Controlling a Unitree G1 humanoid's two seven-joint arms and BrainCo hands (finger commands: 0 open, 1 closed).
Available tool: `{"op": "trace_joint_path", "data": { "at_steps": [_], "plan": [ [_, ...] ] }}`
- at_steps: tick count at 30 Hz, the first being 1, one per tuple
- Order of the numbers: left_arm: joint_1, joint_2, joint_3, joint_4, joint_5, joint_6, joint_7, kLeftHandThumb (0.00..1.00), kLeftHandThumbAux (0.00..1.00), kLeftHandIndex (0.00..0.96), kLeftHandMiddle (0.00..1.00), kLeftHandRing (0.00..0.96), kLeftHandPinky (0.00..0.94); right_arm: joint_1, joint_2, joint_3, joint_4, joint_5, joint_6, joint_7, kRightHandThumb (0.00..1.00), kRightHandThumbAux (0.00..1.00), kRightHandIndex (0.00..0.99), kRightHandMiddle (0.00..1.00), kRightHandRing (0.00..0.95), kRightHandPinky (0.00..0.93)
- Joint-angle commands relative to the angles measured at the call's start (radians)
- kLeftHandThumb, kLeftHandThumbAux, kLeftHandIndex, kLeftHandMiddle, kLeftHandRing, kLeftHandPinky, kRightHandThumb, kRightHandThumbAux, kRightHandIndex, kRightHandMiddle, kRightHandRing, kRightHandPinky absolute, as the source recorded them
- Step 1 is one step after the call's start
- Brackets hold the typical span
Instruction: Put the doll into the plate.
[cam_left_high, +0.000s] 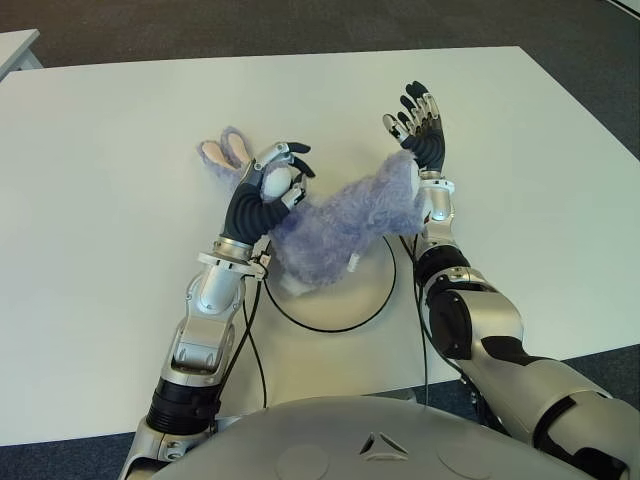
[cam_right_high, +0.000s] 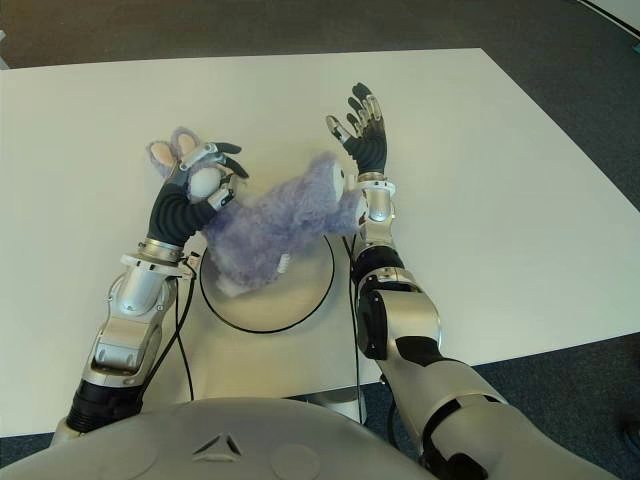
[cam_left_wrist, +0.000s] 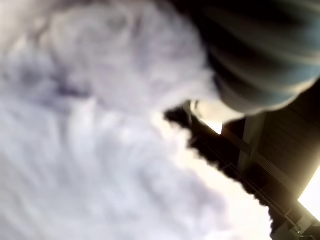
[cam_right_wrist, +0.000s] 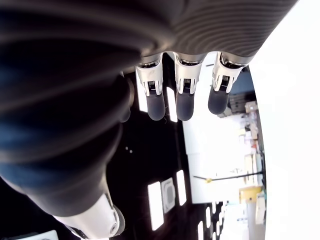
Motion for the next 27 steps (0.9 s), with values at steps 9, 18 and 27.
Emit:
{"op": "trace_joint_path", "data": {
  "at_steps": [9,18,27],
  "plan": [
    [-0.009,0.015,0.01,0.111,0.066,-0.09,0.029,0.139,0.476,0.0,0.011,0.0,0.0,0.067,0.02,0.005,0.032,0.008,0.014,-0.003,0.292,0.847,0.105,0.107,0.089,0.1],
    [-0.018,0.028,0.021,0.14,0.083,-0.118,0.028,0.096,0.447,0.0,0.0,0.0,0.0,0.068,0.02,0.009,0.032,0.006,0.013,-0.01,0.283,0.843,0.104,0.106,0.088,0.098],
    [-0.021,0.026,0.033,0.161,0.084,-0.149,0.029,0.068,0.426,0.0,0.007,0.0,0.0,0.069,0.02,0.014,0.03,0.008,0.015,-0.014,0.286,0.846,0.104,0.105,0.086,0.098]
  ]
}}
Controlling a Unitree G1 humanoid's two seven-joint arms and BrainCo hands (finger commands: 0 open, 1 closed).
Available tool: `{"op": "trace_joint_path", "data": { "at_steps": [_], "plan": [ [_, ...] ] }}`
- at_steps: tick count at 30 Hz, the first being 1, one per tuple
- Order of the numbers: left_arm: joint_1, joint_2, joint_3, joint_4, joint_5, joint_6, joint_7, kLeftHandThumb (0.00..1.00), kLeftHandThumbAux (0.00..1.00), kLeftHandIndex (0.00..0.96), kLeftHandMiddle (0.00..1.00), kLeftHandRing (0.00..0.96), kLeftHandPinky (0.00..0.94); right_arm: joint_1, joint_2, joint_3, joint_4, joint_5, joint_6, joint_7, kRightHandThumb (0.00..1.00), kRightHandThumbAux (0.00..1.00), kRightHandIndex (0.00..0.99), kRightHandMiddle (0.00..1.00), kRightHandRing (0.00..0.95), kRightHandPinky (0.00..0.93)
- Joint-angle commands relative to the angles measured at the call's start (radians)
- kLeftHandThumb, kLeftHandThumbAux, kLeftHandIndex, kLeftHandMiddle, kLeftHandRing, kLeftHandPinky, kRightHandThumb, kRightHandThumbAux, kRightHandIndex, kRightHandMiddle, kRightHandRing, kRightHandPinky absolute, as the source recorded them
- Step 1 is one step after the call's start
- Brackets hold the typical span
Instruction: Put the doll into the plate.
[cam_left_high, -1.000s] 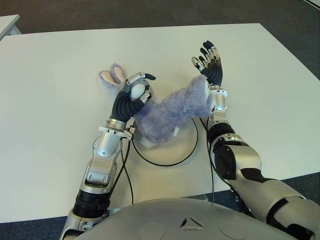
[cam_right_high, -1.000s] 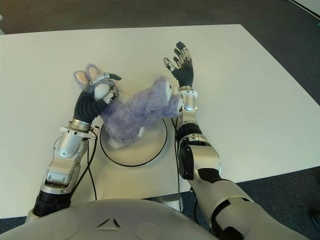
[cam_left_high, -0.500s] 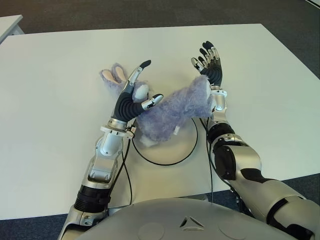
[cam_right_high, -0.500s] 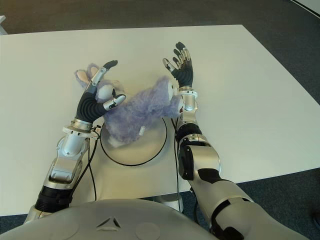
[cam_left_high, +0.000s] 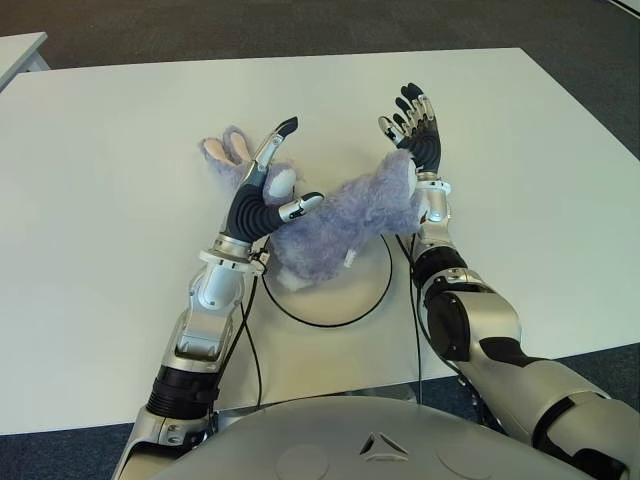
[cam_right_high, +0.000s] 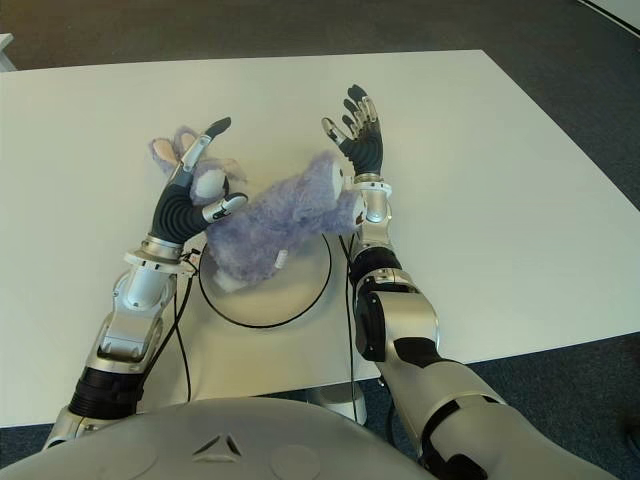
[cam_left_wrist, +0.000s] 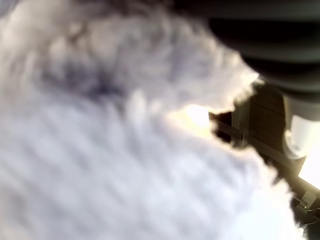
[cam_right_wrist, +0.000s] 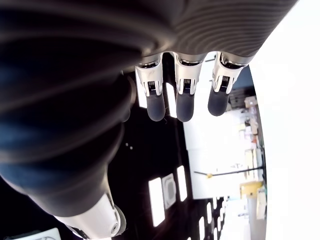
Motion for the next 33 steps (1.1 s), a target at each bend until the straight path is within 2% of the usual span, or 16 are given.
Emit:
{"op": "trace_joint_path", "data": {
  "at_steps": [1,12,23,33],
  "plan": [
    [0.017,0.008,0.001,0.056,0.01,-0.009,0.008,0.067,0.426,0.0,0.007,0.0,0.0,0.065,0.013,-0.001,0.03,0.009,0.015,-0.005,0.286,0.846,0.104,0.104,0.086,0.098],
    [0.009,0.011,0.014,0.085,-0.006,-0.042,0.004,0.074,0.419,0.0,0.006,0.0,0.0,0.065,0.013,0.0,0.031,0.009,0.017,-0.01,0.274,0.845,0.103,0.102,0.083,0.093],
    [-0.002,0.029,0.027,0.103,-0.022,-0.081,-0.007,0.038,0.352,0.0,0.0,0.0,0.0,0.065,0.015,-0.001,0.033,0.014,0.017,-0.004,0.303,0.849,0.113,0.106,0.086,0.093],
    [-0.021,0.031,0.049,0.074,-0.068,-0.063,-0.026,0.047,0.338,0.0,0.0,0.0,0.0,0.066,0.018,-0.002,0.035,0.014,0.014,-0.007,0.315,0.859,0.12,0.115,0.094,0.106]
  ]
}}
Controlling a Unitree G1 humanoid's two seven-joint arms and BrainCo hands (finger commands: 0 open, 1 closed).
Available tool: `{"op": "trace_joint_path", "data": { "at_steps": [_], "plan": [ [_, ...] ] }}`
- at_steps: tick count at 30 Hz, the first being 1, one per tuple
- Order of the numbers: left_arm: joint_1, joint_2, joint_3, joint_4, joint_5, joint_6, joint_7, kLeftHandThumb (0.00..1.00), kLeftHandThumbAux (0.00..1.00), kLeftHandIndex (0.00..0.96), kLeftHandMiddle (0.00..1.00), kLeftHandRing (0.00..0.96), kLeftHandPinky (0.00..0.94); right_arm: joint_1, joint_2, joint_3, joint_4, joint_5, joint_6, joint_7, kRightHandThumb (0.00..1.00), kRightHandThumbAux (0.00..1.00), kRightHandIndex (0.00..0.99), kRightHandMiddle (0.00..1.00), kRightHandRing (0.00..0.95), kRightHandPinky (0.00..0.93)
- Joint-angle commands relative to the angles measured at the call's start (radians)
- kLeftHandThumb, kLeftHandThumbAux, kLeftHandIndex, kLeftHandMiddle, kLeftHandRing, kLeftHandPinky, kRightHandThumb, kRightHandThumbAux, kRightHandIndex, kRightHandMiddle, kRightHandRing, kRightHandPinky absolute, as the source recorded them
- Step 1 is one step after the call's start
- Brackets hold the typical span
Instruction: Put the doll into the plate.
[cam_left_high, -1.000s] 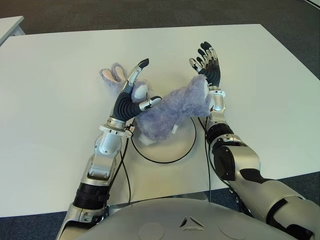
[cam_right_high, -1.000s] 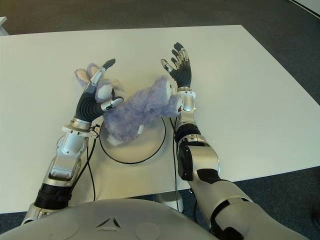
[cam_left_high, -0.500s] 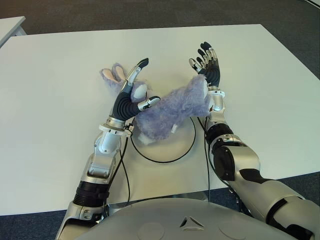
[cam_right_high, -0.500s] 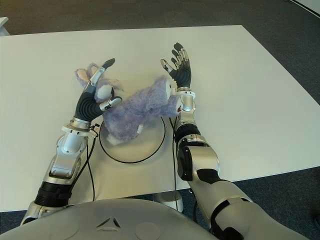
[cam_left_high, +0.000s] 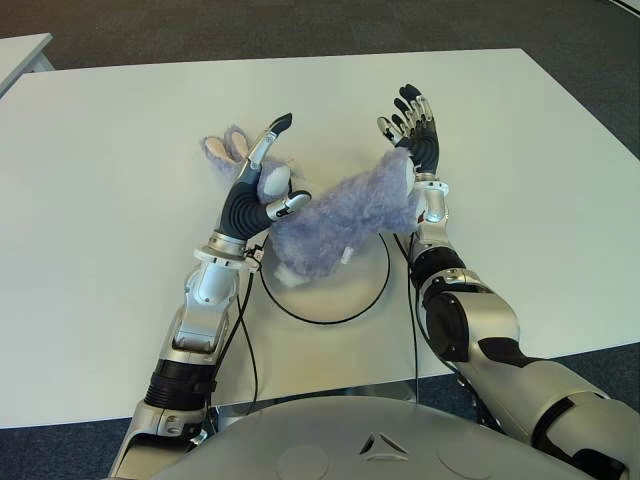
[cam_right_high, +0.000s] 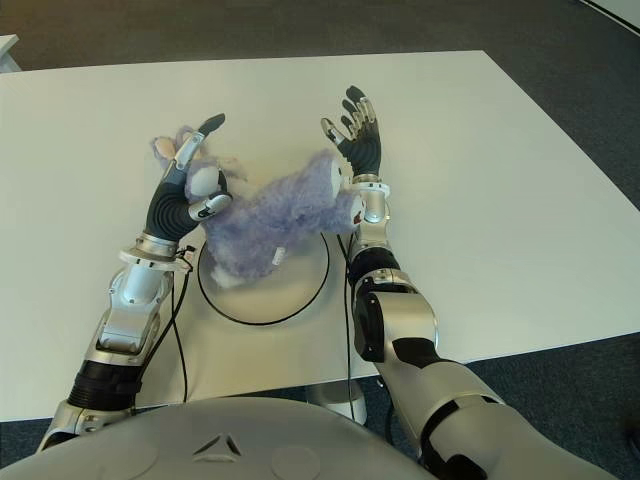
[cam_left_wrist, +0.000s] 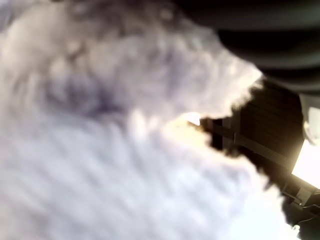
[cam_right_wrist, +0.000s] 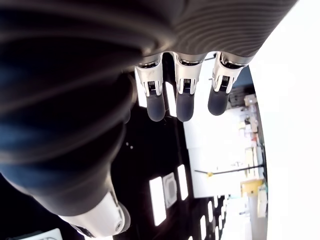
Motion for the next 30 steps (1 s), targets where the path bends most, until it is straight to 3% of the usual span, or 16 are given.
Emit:
{"op": "trace_joint_path", "data": {
  "at_steps": [1,8,25,30],
  "plan": [
    [0.002,0.016,0.01,0.003,-0.01,0.029,-0.021,0.05,0.341,0.0,0.0,0.0,0.0,0.065,0.014,-0.004,0.035,0.012,0.014,-0.001,0.317,0.86,0.117,0.118,0.098,0.108],
    [-0.011,0.023,0.027,-0.031,-0.017,0.074,-0.029,0.057,0.345,0.0,0.0,0.0,0.0,0.065,0.015,-0.004,0.035,0.012,0.012,-0.002,0.327,0.858,0.116,0.12,0.1,0.108],
    [-0.026,0.049,0.074,-0.055,0.01,0.035,-0.006,0.027,0.384,0.0,0.018,0.0,0.0,0.066,0.017,-0.002,0.033,0.009,0.011,-0.009,0.319,0.855,0.113,0.119,0.1,0.105],
    [-0.045,0.063,0.099,-0.075,-0.02,0.057,-0.025,0.052,0.391,0.0,0.01,0.0,0.0,0.067,0.018,-0.002,0.033,0.009,0.009,-0.011,0.322,0.855,0.122,0.12,0.099,0.102]
  ]
}}
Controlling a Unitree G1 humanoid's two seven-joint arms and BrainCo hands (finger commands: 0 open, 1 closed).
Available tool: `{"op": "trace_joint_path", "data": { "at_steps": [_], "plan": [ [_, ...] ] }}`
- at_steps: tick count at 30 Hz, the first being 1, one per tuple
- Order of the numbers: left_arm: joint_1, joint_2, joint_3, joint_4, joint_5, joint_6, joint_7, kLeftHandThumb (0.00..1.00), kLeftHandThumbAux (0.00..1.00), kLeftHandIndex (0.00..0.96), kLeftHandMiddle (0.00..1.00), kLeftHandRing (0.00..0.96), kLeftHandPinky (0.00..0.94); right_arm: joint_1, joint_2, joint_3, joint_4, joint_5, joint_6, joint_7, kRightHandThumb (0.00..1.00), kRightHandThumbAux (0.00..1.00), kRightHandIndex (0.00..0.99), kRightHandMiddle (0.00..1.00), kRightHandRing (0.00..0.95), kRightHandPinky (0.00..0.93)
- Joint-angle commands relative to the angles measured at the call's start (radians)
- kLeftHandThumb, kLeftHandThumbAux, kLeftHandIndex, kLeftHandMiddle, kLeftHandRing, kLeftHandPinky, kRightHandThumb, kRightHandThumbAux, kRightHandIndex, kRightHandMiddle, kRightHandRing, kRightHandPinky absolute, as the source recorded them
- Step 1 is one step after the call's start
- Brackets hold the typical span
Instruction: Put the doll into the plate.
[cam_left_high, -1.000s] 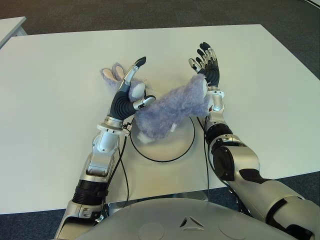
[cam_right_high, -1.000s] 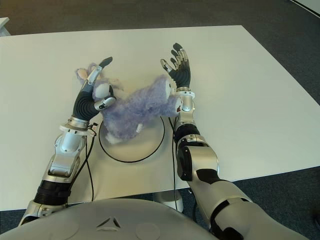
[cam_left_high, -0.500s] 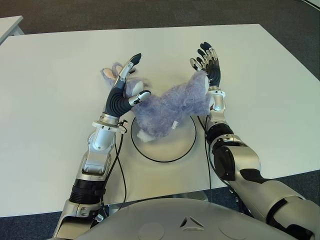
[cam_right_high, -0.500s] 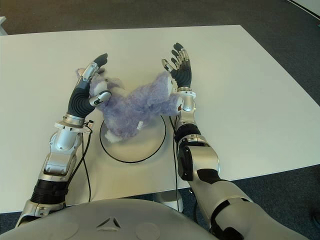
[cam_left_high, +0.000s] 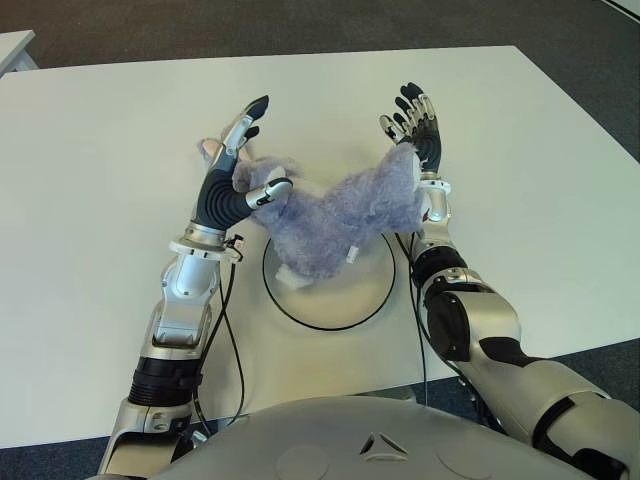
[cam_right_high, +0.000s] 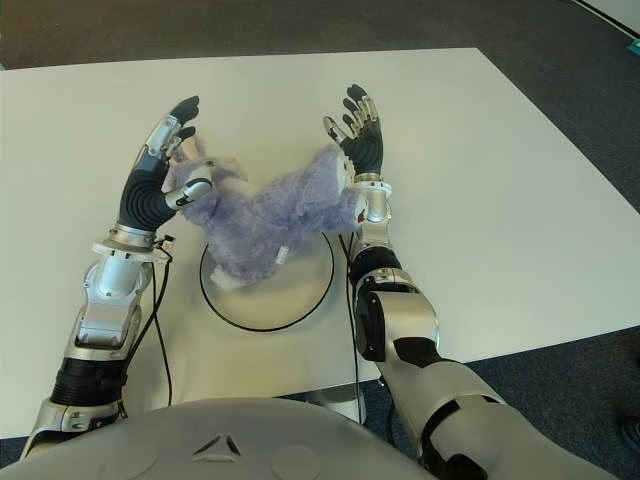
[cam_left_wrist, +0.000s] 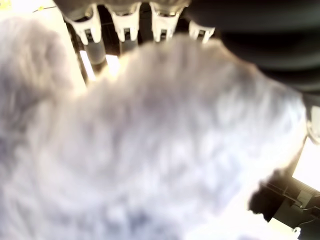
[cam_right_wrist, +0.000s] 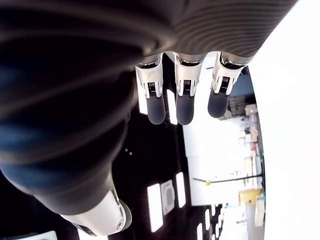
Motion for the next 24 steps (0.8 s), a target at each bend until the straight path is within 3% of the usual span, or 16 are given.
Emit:
{"op": "trace_joint_path", "data": {
  "at_steps": [1,5,7,13,19,24],
  "plan": [
    [-0.047,0.034,0.039,0.0,-0.041,0.03,-0.028,0.057,0.393,0.0,0.01,0.0,0.0,0.069,0.019,-0.002,0.036,0.01,0.009,-0.005,0.323,0.855,0.124,0.12,0.099,0.103],
    [-0.156,0.102,0.106,0.082,-0.168,0.09,-0.107,0.081,0.389,0.0,0.009,0.0,0.0,0.069,0.018,-0.001,0.036,0.008,0.009,-0.005,0.324,0.854,0.119,0.121,0.103,0.112],
    [-0.142,0.09,0.105,0.067,-0.192,0.083,-0.112,0.069,0.401,0.0,0.015,0.0,0.0,0.069,0.017,-0.001,0.037,0.009,0.01,-0.003,0.324,0.854,0.12,0.122,0.104,0.112],
    [0.009,0.057,0.112,-0.068,-0.215,-0.006,-0.093,0.031,0.387,0.0,0.02,0.0,0.0,0.067,0.017,-0.003,0.038,0.013,0.013,0.001,0.329,0.852,0.125,0.125,0.108,0.116],
    [-0.006,0.055,0.113,-0.061,-0.23,0.016,-0.105,0.0,0.385,0.0,0.018,0.0,0.0,0.066,0.018,-0.004,0.038,0.013,0.013,0.001,0.327,0.852,0.12,0.121,0.103,0.11],
    [-0.078,0.077,0.136,-0.001,-0.277,0.051,-0.127,0.0,0.389,0.0,0.014,0.0,0.0,0.066,0.018,-0.003,0.038,0.012,0.013,-0.002,0.33,0.849,0.131,0.122,0.1,0.109]
  ]
}}
